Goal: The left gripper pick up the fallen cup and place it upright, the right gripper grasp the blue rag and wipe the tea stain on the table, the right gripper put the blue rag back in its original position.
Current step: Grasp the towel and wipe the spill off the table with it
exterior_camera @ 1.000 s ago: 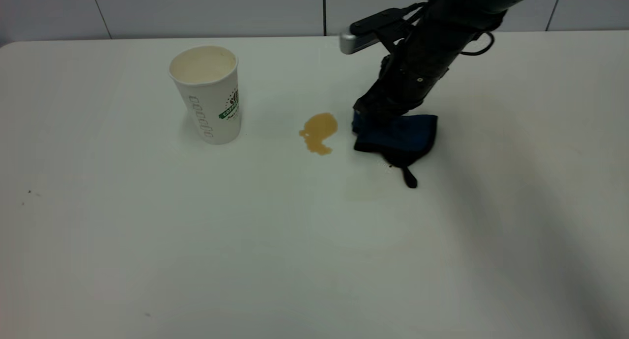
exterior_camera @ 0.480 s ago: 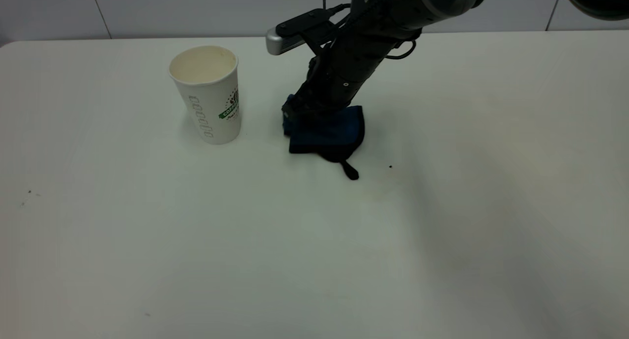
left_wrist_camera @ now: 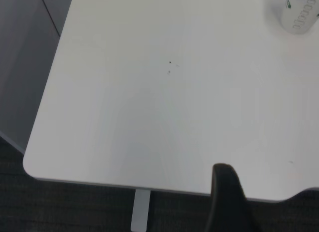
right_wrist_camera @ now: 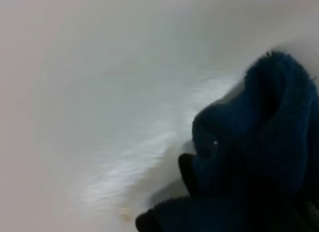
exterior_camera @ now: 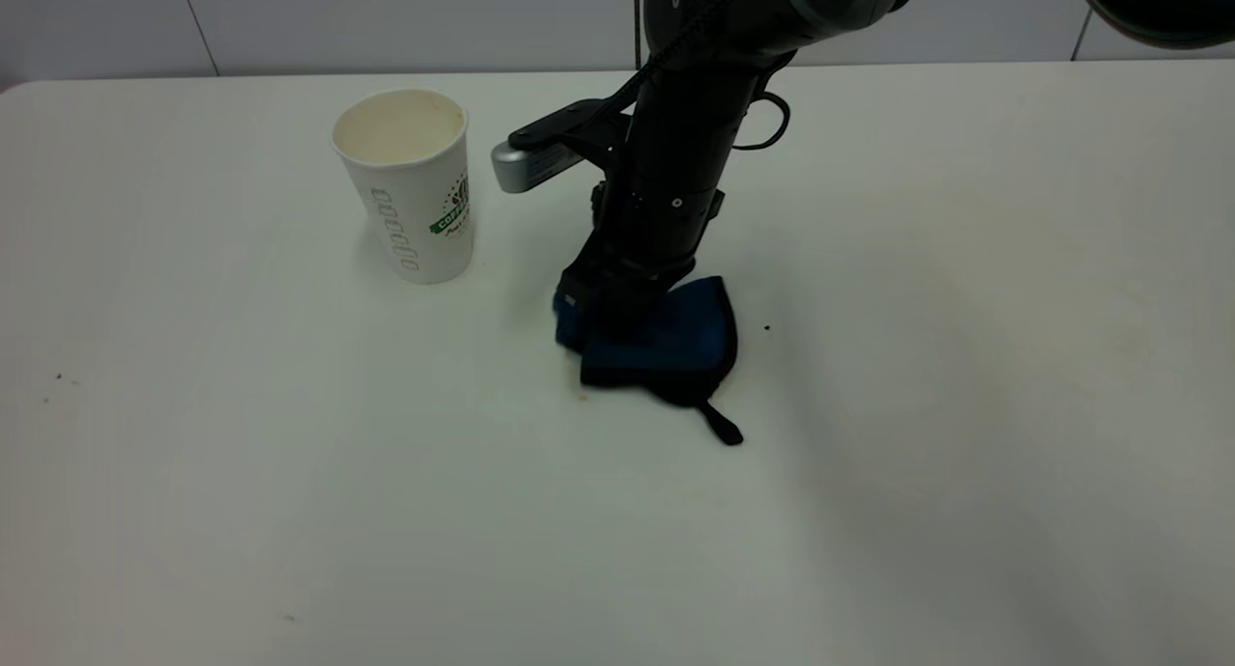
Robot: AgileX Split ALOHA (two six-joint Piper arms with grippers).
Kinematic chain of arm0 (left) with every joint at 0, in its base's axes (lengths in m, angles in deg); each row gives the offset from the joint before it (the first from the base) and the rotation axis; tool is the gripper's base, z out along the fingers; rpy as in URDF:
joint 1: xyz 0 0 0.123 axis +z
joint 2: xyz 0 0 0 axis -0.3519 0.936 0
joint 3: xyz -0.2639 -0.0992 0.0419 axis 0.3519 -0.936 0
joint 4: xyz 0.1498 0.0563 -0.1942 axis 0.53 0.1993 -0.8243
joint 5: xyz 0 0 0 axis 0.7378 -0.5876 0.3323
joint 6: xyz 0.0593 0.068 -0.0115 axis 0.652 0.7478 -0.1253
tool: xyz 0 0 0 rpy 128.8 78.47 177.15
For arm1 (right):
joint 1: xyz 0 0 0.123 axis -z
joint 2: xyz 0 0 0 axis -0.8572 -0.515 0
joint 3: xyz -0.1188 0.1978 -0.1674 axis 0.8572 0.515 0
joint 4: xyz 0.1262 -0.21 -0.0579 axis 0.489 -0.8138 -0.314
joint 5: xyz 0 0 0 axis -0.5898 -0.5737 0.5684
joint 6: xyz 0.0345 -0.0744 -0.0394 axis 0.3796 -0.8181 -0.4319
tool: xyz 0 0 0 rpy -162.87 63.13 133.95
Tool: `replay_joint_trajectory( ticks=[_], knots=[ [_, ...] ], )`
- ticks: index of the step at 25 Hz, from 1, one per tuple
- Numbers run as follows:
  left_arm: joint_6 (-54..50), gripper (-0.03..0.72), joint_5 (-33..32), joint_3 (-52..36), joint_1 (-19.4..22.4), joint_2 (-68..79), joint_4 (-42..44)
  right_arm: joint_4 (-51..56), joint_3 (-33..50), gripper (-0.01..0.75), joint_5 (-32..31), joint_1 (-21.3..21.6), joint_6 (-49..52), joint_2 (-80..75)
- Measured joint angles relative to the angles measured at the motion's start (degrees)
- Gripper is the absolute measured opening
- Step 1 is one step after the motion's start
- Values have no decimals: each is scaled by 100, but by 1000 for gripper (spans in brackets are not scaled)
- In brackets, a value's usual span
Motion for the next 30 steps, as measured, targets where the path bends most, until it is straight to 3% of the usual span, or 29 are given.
replay_joint_trajectory(
  ticks=[6, 13, 20, 26, 30],
  knots=[
    [0, 472, 0, 0, 0, 0, 0, -1574, -11, 40, 1456, 235, 1907, -23],
    [0, 472, 0, 0, 0, 0, 0, -1458, 0, 40, 2838, 137, 2445, -61],
    [0, 472, 0, 0, 0, 0, 0, -682, 0, 40, 2087, -90, 1540, -61],
    [0, 472, 0, 0, 0, 0, 0, 767, 0, 40, 1200, -180, -414, -61],
    [0, 472, 0, 0, 0, 0, 0, 1239, 0, 40, 1587, -208, -977, -92]
  ],
)
